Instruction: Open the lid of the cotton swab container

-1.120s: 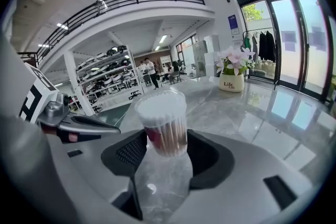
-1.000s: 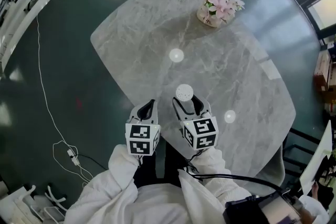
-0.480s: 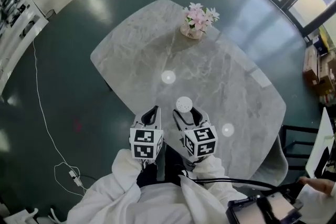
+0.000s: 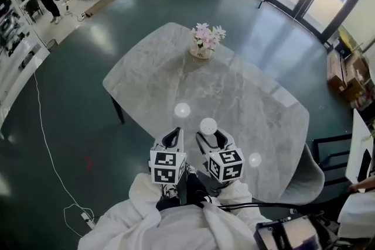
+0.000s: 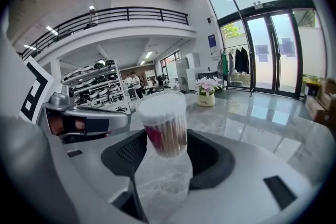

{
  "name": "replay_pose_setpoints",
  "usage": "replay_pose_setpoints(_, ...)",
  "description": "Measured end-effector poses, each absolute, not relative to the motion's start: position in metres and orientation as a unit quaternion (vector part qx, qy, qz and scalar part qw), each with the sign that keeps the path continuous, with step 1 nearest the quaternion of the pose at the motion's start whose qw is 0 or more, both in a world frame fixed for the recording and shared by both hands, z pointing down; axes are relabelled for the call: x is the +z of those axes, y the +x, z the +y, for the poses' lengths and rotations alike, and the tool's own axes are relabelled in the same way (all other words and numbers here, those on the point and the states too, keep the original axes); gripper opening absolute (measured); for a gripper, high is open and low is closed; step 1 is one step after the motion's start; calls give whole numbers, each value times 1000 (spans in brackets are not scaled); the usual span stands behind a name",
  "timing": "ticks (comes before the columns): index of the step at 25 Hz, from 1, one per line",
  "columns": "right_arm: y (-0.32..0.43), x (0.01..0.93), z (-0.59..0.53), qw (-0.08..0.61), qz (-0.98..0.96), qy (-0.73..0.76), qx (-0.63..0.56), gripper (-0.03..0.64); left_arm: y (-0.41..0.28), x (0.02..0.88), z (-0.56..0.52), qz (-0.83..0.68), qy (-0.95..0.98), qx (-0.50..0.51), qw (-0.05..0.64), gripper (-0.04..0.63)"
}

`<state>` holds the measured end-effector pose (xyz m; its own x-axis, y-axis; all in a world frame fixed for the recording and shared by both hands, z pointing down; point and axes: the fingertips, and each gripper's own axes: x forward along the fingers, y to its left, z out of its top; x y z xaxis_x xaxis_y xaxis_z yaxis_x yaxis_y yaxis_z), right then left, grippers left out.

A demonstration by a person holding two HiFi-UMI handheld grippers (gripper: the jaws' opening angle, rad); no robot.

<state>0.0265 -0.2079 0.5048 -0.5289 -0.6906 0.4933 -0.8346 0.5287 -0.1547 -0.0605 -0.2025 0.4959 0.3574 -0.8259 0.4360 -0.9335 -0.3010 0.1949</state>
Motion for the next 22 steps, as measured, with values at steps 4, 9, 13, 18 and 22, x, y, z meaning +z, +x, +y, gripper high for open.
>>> replay_pose_setpoints(4, 30, 492, -193, 179, -849, 463, 183, 291, -59, 481, -189, -544, 807, 123, 193, -5)
replay_pose_setpoints(9, 31, 484, -177, 169, -844, 477, 178, 291, -63, 469, -178, -542, 813, 118, 176, -5)
replay_pose_setpoints(13, 28, 475, -166, 165, -845, 480, 171, 291, -67, 461, -167, -541, 816, 112, 169, -5)
replay_pose_setpoints(18, 27, 472, -154, 156, -843, 485, 172, 291, -64, 465, -156, -531, 822, 114, 171, -5)
replay_pose_setpoints(22, 32, 471, -144, 151, -840, 489, 181, 291, -57, 470, -148, -521, 827, 117, 177, -5)
